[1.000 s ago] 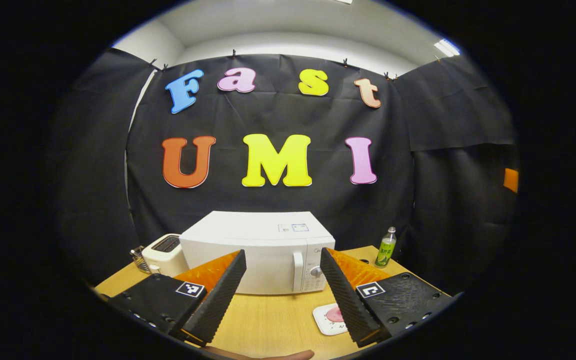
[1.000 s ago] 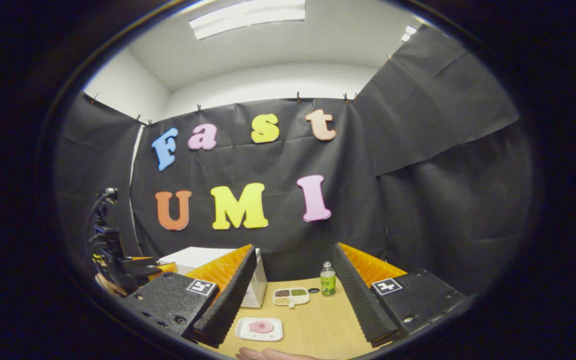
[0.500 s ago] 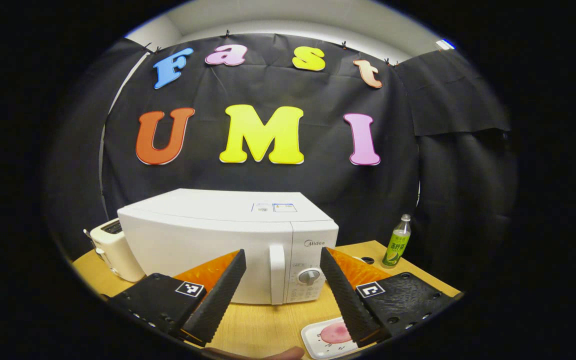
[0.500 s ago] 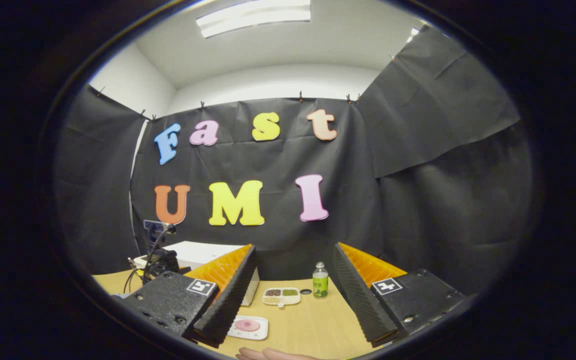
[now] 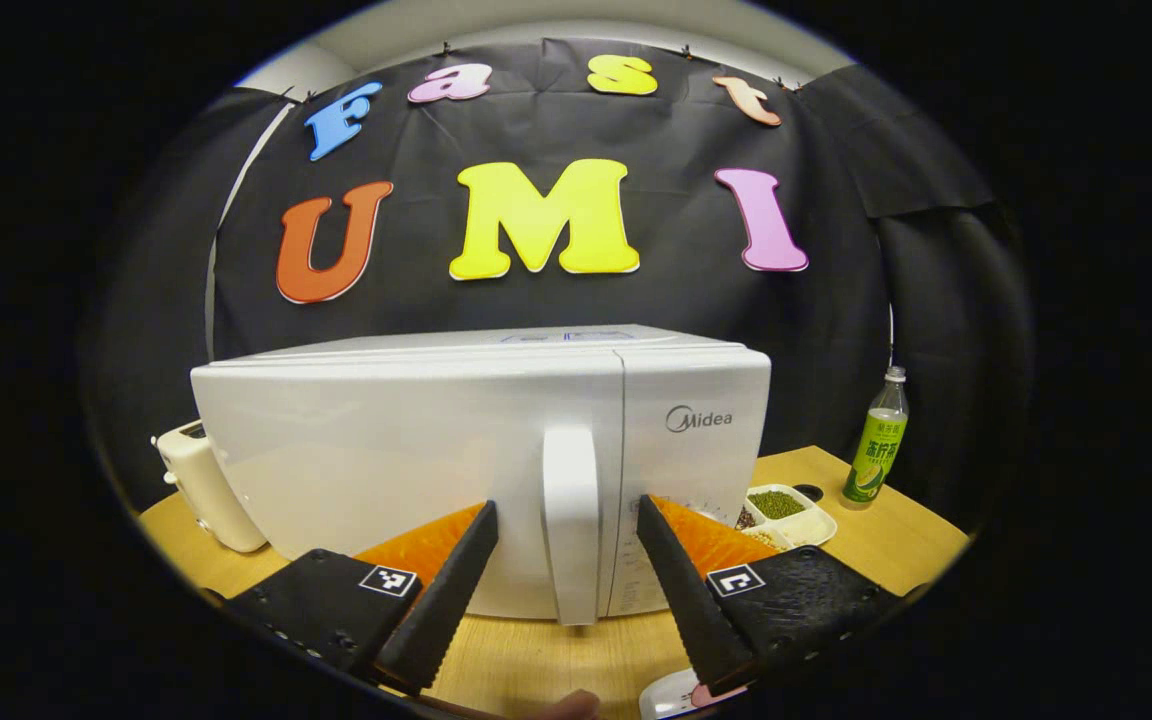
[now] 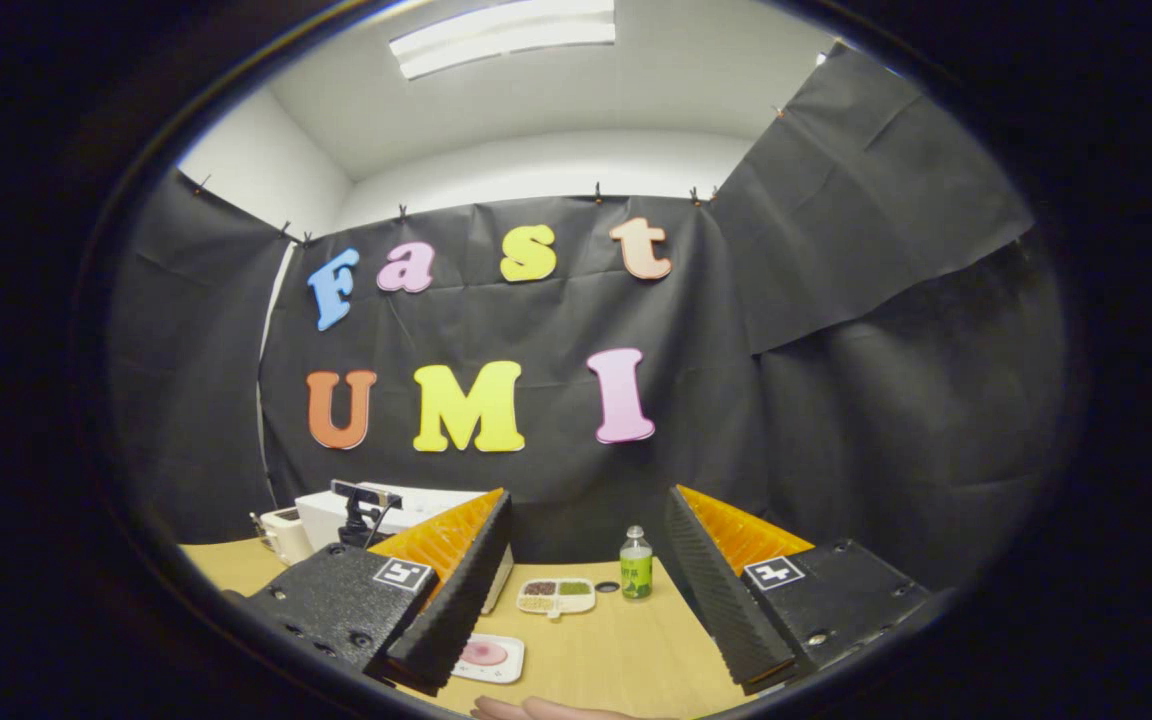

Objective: Open the microwave oven with the left hand, put the food in, and close the microwave oven.

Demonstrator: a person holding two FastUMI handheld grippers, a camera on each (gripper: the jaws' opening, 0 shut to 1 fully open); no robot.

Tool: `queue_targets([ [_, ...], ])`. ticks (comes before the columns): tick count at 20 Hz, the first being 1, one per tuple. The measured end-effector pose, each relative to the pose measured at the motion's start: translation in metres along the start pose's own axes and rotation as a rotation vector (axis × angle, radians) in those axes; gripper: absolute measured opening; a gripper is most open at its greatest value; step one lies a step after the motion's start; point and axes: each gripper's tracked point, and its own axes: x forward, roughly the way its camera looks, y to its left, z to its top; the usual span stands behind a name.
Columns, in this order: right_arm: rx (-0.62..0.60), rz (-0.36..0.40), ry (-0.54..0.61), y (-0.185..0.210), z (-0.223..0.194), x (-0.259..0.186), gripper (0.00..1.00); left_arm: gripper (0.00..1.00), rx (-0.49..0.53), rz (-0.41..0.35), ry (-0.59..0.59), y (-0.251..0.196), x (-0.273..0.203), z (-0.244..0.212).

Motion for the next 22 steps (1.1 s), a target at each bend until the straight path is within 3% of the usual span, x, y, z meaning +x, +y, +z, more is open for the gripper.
queue_targets([
  [3, 0.006, 0.001, 0.015, -0.003, -0.014, 0.005, 0.98, 0.95, -0.072, -0.002, -0.035, 0.003, -0.001, 0.001],
  [12, 0.036, -0.020, 0.081, -0.017, -0.047, 0.016, 0.98, 0.92, -0.070, -0.001, -0.049, 0.003, -0.001, 0.000],
  [13, 0.034, -0.033, 0.089, -0.021, -0.050, 0.017, 0.98, 0.87, -0.081, -0.004, -0.046, 0.004, -0.002, -0.001],
  [14, 0.030, -0.042, 0.099, -0.023, -0.053, 0.018, 0.98, 0.76, -0.107, -0.009, -0.039, 0.006, 0.001, -0.003],
  [15, 0.030, -0.045, 0.105, -0.022, -0.055, 0.018, 0.98, 0.33, -0.129, -0.021, -0.033, 0.003, -0.002, -0.004],
  [16, 0.034, -0.045, 0.112, -0.023, -0.056, 0.018, 0.98, 0.38, -0.117, -0.026, -0.031, 0.002, -0.001, -0.003],
  [18, 0.039, -0.042, 0.114, -0.022, -0.056, 0.017, 0.98, 0.38, -0.082, -0.036, -0.031, 0.002, -0.003, 0.000],
  [19, 0.040, -0.042, 0.111, -0.022, -0.055, 0.017, 0.98, 0.18, -0.058, -0.030, -0.038, 0.002, 0.002, -0.001],
  [22, 0.040, -0.040, 0.108, -0.021, -0.055, 0.016, 0.98, 0.18, -0.086, -0.052, -0.016, -0.001, -0.002, -0.004],
])
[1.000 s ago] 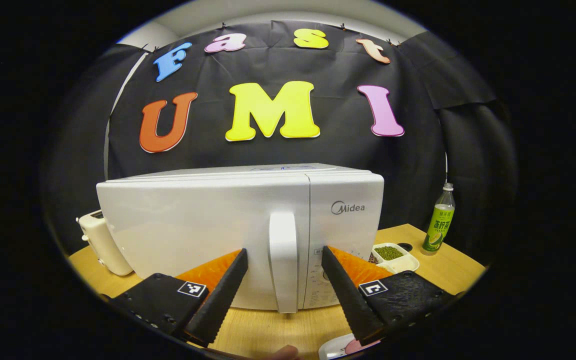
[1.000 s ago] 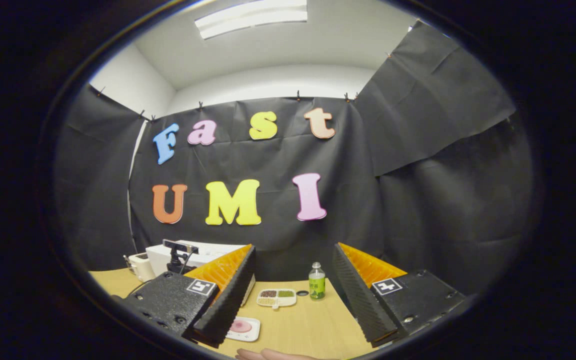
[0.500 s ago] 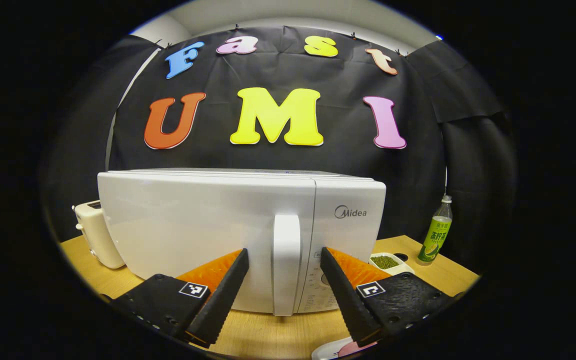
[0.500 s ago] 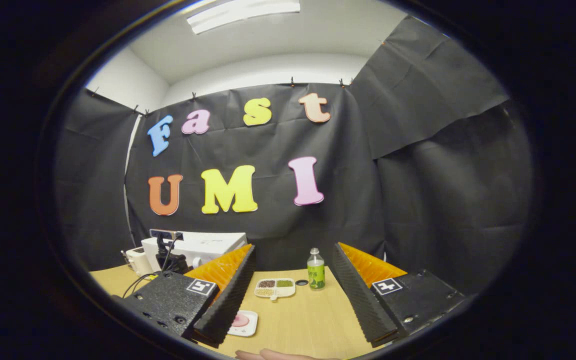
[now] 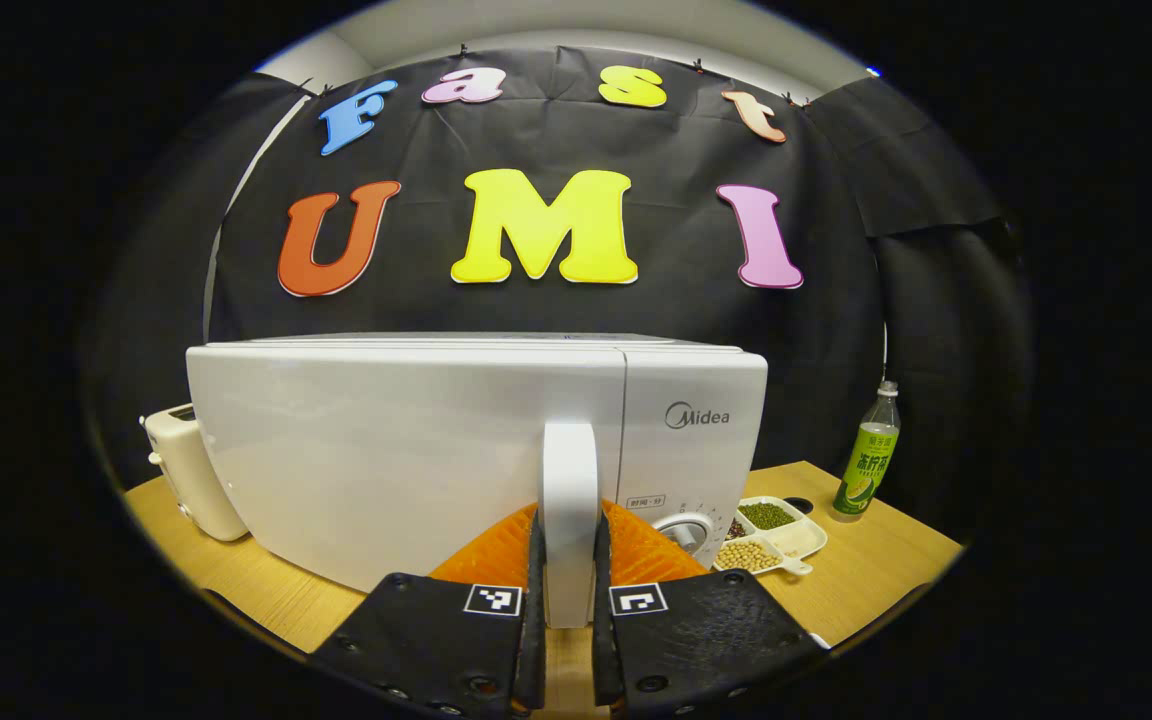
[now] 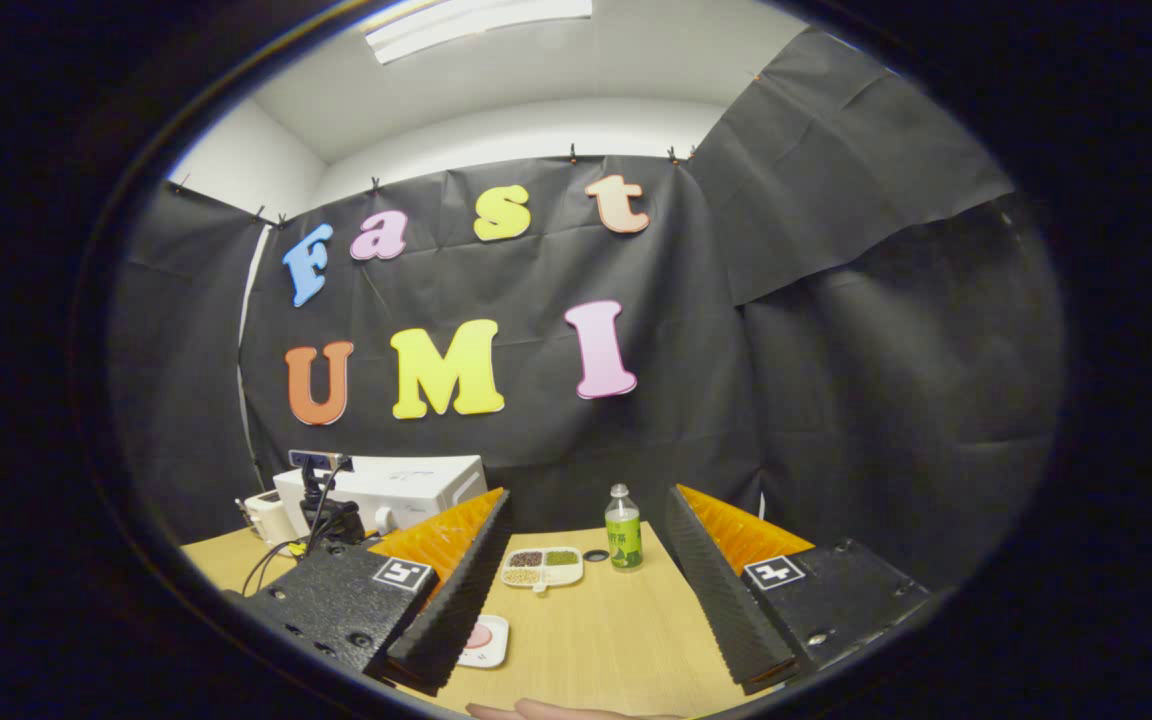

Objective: Open the microwave oven with the left hand, put the food in, and close the microwave oven.

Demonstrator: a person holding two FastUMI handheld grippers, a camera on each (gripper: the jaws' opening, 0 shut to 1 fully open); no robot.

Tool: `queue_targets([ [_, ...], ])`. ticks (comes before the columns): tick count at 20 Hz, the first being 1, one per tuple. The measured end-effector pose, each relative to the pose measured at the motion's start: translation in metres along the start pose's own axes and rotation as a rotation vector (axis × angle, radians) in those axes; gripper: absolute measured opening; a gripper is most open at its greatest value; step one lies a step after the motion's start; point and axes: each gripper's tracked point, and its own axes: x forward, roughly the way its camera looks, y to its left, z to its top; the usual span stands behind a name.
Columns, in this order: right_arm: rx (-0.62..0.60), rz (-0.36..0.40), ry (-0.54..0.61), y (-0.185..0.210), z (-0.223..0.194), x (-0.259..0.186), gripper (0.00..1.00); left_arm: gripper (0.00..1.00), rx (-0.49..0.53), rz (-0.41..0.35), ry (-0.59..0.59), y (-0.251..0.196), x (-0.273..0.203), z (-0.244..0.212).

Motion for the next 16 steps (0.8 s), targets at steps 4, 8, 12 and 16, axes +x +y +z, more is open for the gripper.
queue_targets([
  [4, -0.007, 0.007, -0.008, 0.003, 0.000, 0.000, 0.98, 0.18, 0.011, -0.022, 0.020, -0.002, -0.004, 0.000],
  [8, -0.003, 0.024, 0.006, 0.011, -0.005, 0.004, 0.98, 0.17, -0.021, 0.002, 0.021, 0.001, -0.001, 0.001],
  [12, -0.017, 0.030, 0.020, 0.016, -0.009, 0.001, 0.98, 0.18, 0.005, 0.024, 0.042, 0.001, -0.005, -0.002],
  [16, -0.043, 0.028, -0.022, 0.014, 0.003, -0.005, 0.98, 0.18, 0.003, 0.031, 0.007, -0.001, -0.026, -0.001],
])
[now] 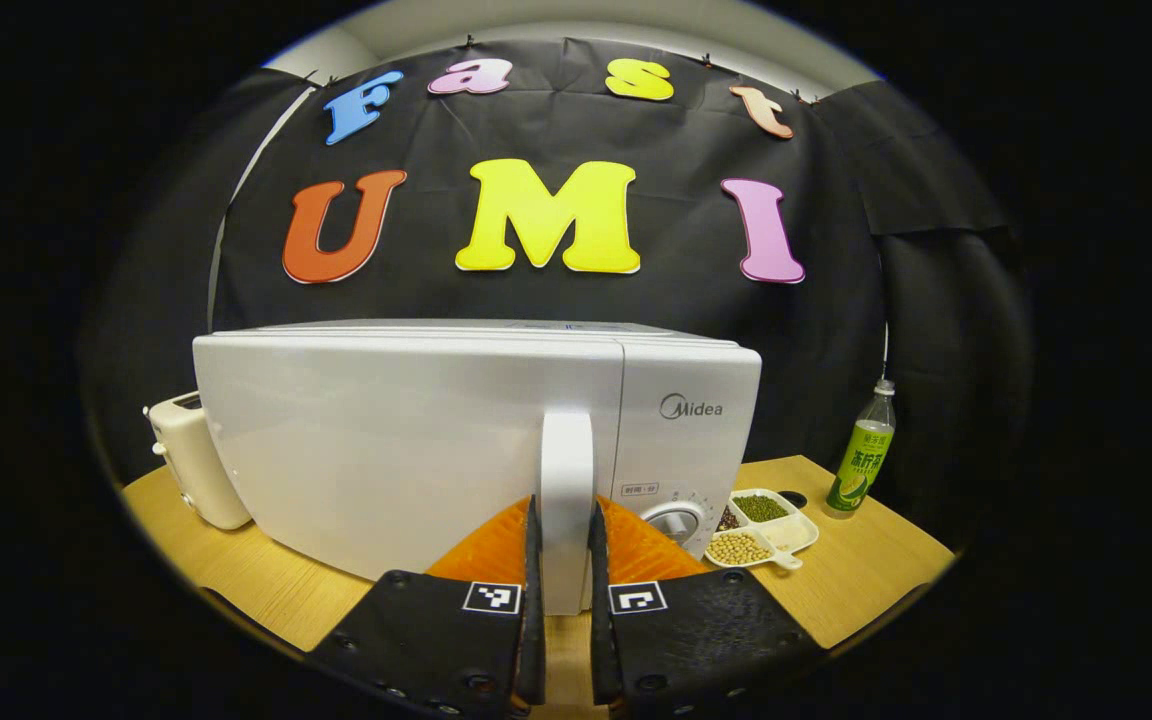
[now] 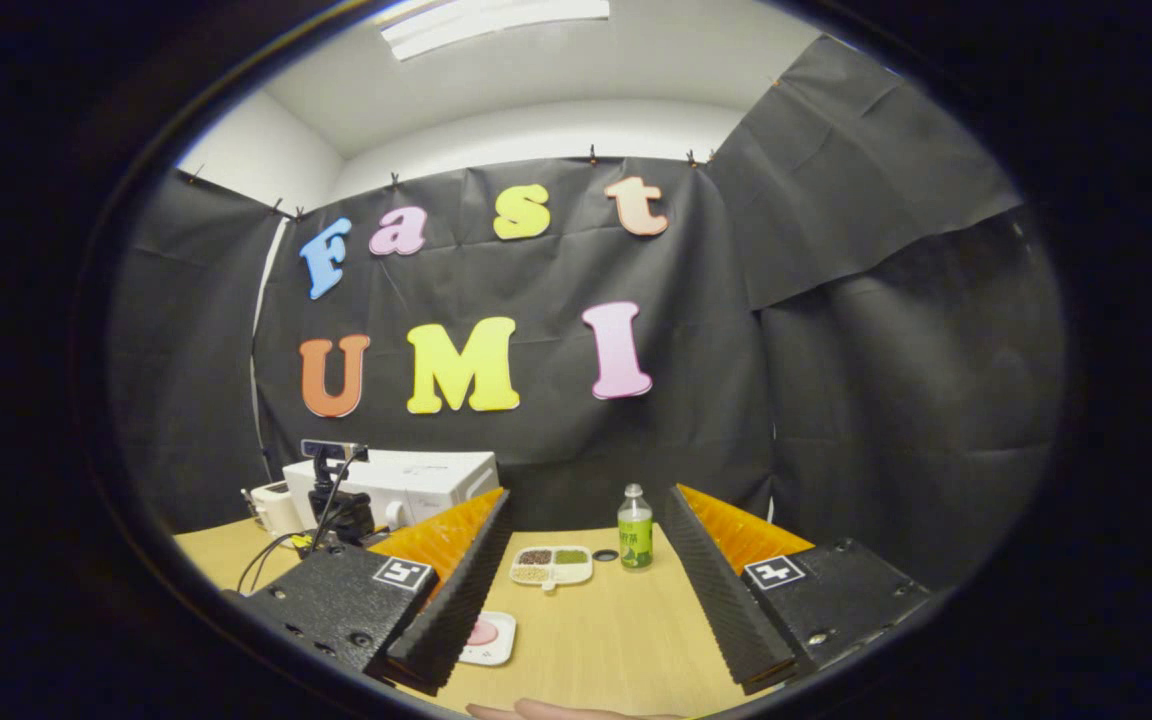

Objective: Open the microwave oven with the left hand, put the food in, and close the microwave oven.

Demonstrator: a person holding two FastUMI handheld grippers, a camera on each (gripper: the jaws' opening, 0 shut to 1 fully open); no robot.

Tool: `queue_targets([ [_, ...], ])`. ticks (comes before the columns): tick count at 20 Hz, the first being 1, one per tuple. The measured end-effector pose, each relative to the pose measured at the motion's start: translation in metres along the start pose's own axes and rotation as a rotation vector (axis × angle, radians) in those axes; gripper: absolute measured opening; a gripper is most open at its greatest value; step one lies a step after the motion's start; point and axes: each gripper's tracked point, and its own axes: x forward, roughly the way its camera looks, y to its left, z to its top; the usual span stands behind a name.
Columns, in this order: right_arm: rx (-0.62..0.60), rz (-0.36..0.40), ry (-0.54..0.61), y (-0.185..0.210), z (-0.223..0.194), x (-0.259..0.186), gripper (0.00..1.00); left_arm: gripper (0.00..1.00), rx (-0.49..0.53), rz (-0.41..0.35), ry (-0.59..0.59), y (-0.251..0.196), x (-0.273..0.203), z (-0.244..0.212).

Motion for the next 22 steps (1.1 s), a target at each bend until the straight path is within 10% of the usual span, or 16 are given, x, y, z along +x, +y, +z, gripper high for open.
queue_targets([
  [1, -0.008, -0.005, -0.009, -0.002, 0.001, -0.001, 0.98, 0.00, -0.004, 0.007, 0.001, 0.000, 0.006, -0.004],
  [13, 0.015, 0.015, 0.038, 0.018, -0.013, -0.018, 0.98, 0.00, -0.010, -0.162, -0.015, 0.031, -0.105, -0.013],
  [22, -0.013, 0.105, 0.031, 0.084, -0.005, -0.053, 0.99, 0.11, 0.018, -0.143, -0.019, 0.126, -0.206, -0.024],
])
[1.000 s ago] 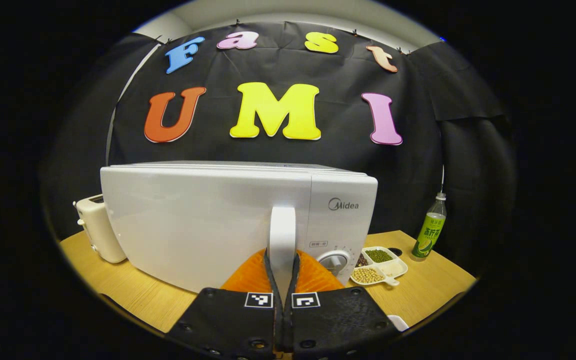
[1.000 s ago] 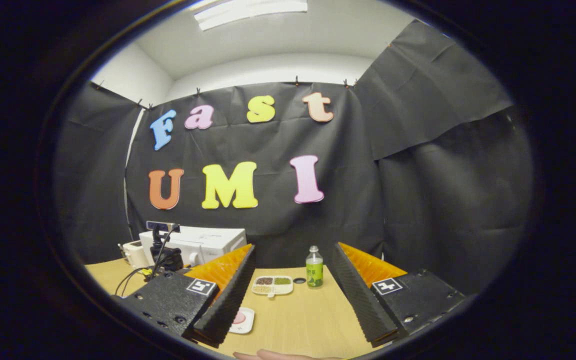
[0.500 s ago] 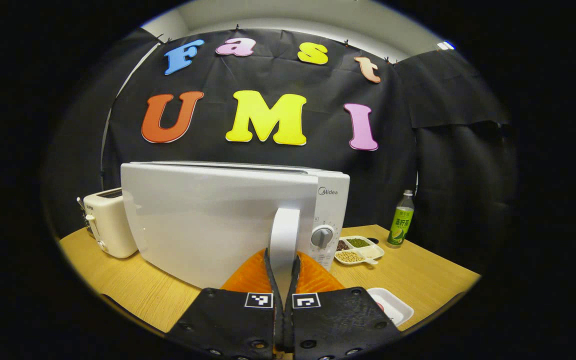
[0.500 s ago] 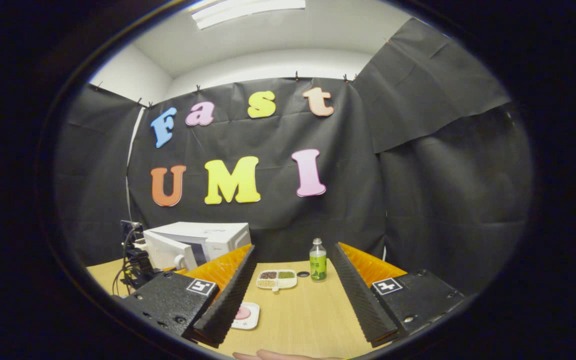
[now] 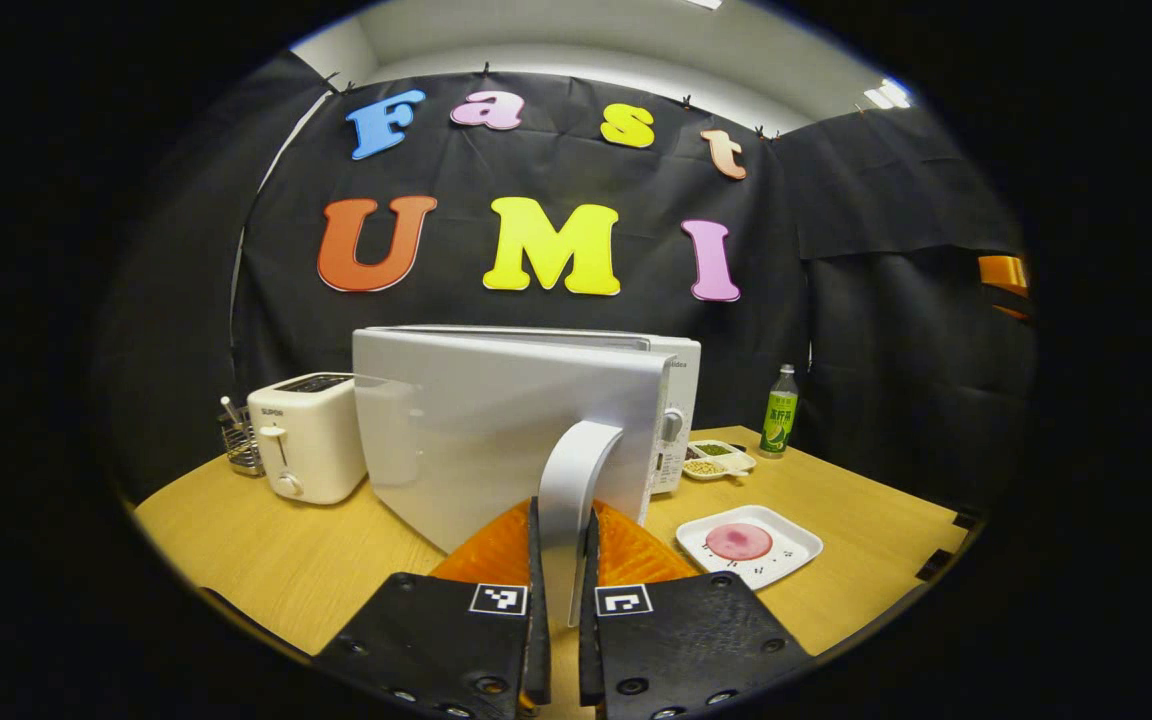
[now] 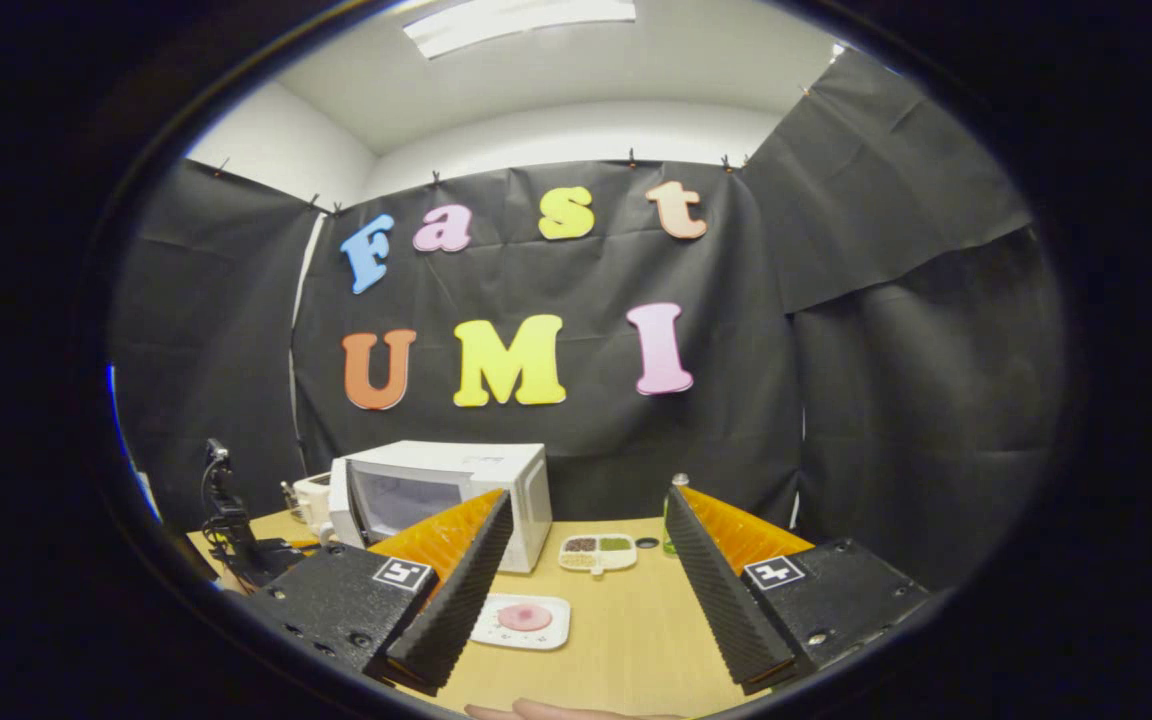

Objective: Open the microwave oven with the left hand, put the food in, and close the microwave oven.

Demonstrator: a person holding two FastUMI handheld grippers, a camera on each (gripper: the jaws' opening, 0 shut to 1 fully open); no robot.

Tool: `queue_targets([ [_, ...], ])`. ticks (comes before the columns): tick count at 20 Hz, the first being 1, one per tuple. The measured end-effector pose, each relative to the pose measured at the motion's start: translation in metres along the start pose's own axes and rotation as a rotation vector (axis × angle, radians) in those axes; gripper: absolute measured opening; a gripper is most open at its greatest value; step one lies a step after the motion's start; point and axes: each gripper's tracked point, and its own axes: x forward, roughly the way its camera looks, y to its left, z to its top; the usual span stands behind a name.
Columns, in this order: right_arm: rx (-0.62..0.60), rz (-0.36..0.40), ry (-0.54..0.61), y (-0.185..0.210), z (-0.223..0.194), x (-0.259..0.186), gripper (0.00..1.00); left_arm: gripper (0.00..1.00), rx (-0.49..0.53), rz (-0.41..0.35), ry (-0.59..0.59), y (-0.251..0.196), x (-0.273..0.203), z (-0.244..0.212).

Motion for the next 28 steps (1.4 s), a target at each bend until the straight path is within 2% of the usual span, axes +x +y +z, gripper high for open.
queue_targets([
  [1, -0.001, 0.012, -0.003, 0.008, 0.002, -0.003, 0.98, 0.02, -0.006, 0.003, 0.002, 0.010, -0.011, -0.001],
  [3, -0.007, 0.029, -0.007, 0.022, 0.004, -0.006, 0.98, 0.28, -0.010, 0.032, -0.030, 0.037, -0.039, 0.006],
  [4, -0.011, 0.035, -0.009, 0.028, 0.004, -0.008, 1.00, 0.29, -0.013, 0.056, -0.032, 0.052, -0.054, 0.008],
  [5, -0.016, 0.042, -0.010, 0.035, 0.003, -0.007, 0.99, 0.52, -0.015, 0.076, -0.027, 0.063, -0.067, 0.005],
  [6, -0.022, 0.049, -0.004, 0.041, 0.001, -0.007, 0.98, 0.60, -0.010, 0.121, -0.031, 0.081, -0.083, 0.006],
  [7, -0.028, 0.059, 0.004, 0.048, -0.002, -0.005, 0.98, 0.89, -0.008, 0.166, -0.037, 0.100, -0.101, 0.010],
  [8, -0.036, 0.071, 0.018, 0.054, -0.006, -0.003, 0.98, 0.94, -0.016, 0.196, -0.045, 0.112, -0.117, 0.011],
  [9, -0.047, 0.082, 0.037, 0.060, -0.014, 0.000, 0.98, 0.94, -0.031, 0.228, -0.044, 0.122, -0.130, 0.013],
  [10, -0.059, 0.087, 0.059, 0.063, -0.020, 0.005, 0.98, 0.80, -0.045, 0.255, -0.047, 0.130, -0.140, 0.016],
  [11, -0.068, 0.089, 0.081, 0.065, -0.027, 0.010, 0.98, 0.94, -0.055, 0.276, -0.044, 0.137, -0.150, 0.019],
  [12, -0.077, 0.093, 0.103, 0.066, -0.032, 0.017, 0.99, 0.80, -0.055, 0.293, -0.051, 0.142, -0.158, 0.025],
  [13, -0.085, 0.095, 0.129, 0.067, -0.039, 0.025, 0.99, 0.94, -0.053, 0.311, -0.052, 0.145, -0.165, 0.031],
  [18, -0.094, 0.097, 0.317, 0.052, -0.082, 0.074, 0.99, 0.94, -0.036, 0.311, -0.083, 0.134, -0.177, 0.062],
  [19, -0.090, 0.098, 0.370, 0.047, -0.094, 0.084, 0.92, 0.94, -0.033, 0.304, -0.086, 0.130, -0.175, 0.068],
  [20, -0.083, 0.104, 0.425, 0.042, -0.106, 0.094, 0.99, 0.94, -0.032, 0.291, -0.088, 0.124, -0.174, 0.074],
  [22, -0.067, 0.113, 0.554, 0.033, -0.137, 0.111, 0.99, 0.94, -0.028, 0.270, -0.095, 0.111, -0.166, 0.086],
  [27, 0.021, 0.139, 0.870, 0.013, -0.207, 0.136, 0.99, 0.94, 0.020, 0.274, -0.109, 0.093, -0.147, 0.106],
  [28, 0.028, 0.129, 0.929, 0.006, -0.221, 0.141, 0.88, 0.94, 0.019, 0.268, -0.115, 0.089, -0.143, 0.108],
])
